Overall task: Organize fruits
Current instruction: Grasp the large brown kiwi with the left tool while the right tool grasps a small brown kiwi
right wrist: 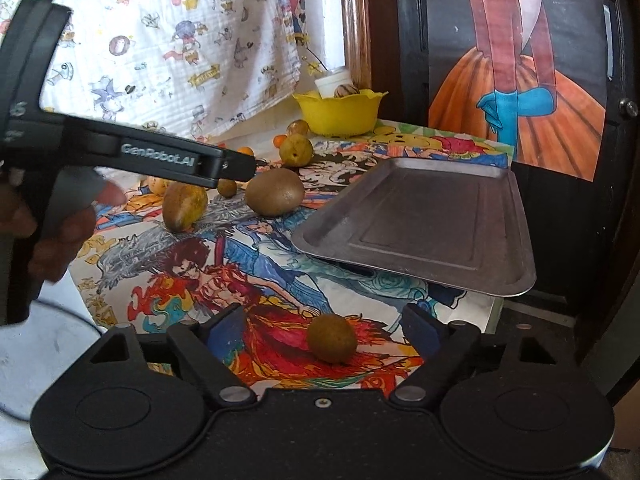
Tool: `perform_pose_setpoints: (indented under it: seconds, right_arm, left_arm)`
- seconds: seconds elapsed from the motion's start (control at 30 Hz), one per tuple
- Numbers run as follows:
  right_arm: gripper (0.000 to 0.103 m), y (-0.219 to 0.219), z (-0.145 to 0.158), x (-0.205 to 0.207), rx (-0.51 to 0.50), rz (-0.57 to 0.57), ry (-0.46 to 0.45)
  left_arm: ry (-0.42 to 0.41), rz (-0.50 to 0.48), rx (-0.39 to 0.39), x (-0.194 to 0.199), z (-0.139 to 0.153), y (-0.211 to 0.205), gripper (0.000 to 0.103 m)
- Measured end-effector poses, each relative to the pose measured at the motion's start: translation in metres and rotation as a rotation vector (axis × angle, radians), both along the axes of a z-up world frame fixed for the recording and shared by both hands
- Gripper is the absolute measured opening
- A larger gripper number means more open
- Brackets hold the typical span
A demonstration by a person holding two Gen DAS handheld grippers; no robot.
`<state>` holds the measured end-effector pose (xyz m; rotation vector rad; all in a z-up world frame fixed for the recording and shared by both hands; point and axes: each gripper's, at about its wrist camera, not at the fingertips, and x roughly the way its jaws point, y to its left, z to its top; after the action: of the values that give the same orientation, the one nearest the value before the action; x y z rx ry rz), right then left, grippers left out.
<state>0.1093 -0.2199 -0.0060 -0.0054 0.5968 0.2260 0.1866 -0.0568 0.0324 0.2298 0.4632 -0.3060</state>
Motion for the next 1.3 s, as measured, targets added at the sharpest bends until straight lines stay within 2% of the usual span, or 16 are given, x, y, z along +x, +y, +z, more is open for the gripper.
perform_pose_setpoints:
  seconds: [0.2,0.37,0.6,0.83,1.3]
  right_arm:
    - [0.077,-0.003,-0.001,0.006,0.002,-0.004,0.021]
    - [0.077,-0.001,0.0,0.009,0.007,0.019,0.031]
    - [0.076,0.004,-0.002,0.01,0.002,0.021,0.06]
    - [0.071,0.01,-0.007,0.008,0.01,0.027,0.084]
    - [0.051,0.009,-0.008,0.003,-0.006,-0.015,0.08]
  left_arm:
    - [0.004,-0.118,0.07,0.024,-0.008,-0.009,0.103]
    - [0.023,-0.154,0.08,0.03,-0.014,-0.01,0.103]
    - [0.011,-0.141,0.097,0.026,-0.014,-0.004,0.103]
    - [0.017,-0.101,0.103,0.027,-0.014,0.009,0.103]
    - [0.07,-0.152,0.129,0.056,-0.027,-0.01,0.102]
